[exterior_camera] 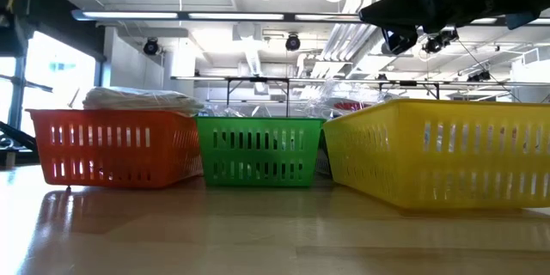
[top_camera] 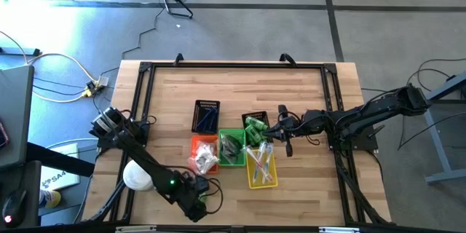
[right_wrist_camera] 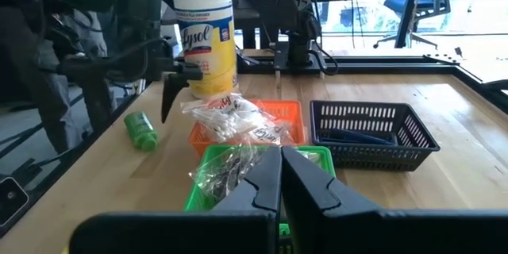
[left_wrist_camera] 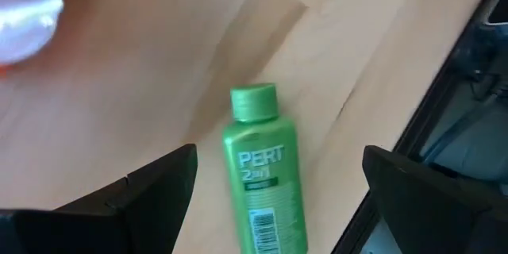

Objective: Pick & Place Travel size toiletries
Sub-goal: Put the green shampoo into the right black bin

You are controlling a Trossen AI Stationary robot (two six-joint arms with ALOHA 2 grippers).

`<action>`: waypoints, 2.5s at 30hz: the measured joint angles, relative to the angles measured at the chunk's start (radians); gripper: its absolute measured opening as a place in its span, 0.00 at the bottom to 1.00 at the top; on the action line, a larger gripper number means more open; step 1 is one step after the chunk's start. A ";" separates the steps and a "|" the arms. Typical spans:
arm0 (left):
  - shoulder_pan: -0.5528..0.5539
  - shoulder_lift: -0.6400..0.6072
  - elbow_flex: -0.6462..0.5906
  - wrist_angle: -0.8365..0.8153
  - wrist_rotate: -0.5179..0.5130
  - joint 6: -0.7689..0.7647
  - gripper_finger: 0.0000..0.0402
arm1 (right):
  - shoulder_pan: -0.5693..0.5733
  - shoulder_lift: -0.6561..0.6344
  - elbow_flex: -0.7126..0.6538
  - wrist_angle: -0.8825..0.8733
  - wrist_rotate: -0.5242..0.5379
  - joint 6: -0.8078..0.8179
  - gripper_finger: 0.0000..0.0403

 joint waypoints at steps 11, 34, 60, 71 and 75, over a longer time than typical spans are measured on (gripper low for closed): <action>-0.023 0.067 0.001 0.023 0.076 -0.084 0.88 | 0.000 0.000 0.000 -0.004 0.000 0.000 0.01; -0.038 0.087 -0.001 -0.008 0.070 -0.116 0.65 | 0.000 0.000 0.000 -0.023 0.003 0.000 0.01; -0.038 0.089 -0.001 0.027 0.104 -0.031 0.41 | 0.000 0.000 0.000 -0.030 0.004 -0.006 0.01; -0.038 0.039 -0.001 -0.019 0.025 0.086 0.41 | 0.000 0.000 0.000 -0.030 -0.052 -0.008 0.01; -0.038 -0.028 -0.002 -0.032 -0.056 0.143 0.41 | 0.000 0.000 0.000 -0.026 -0.114 -0.008 0.01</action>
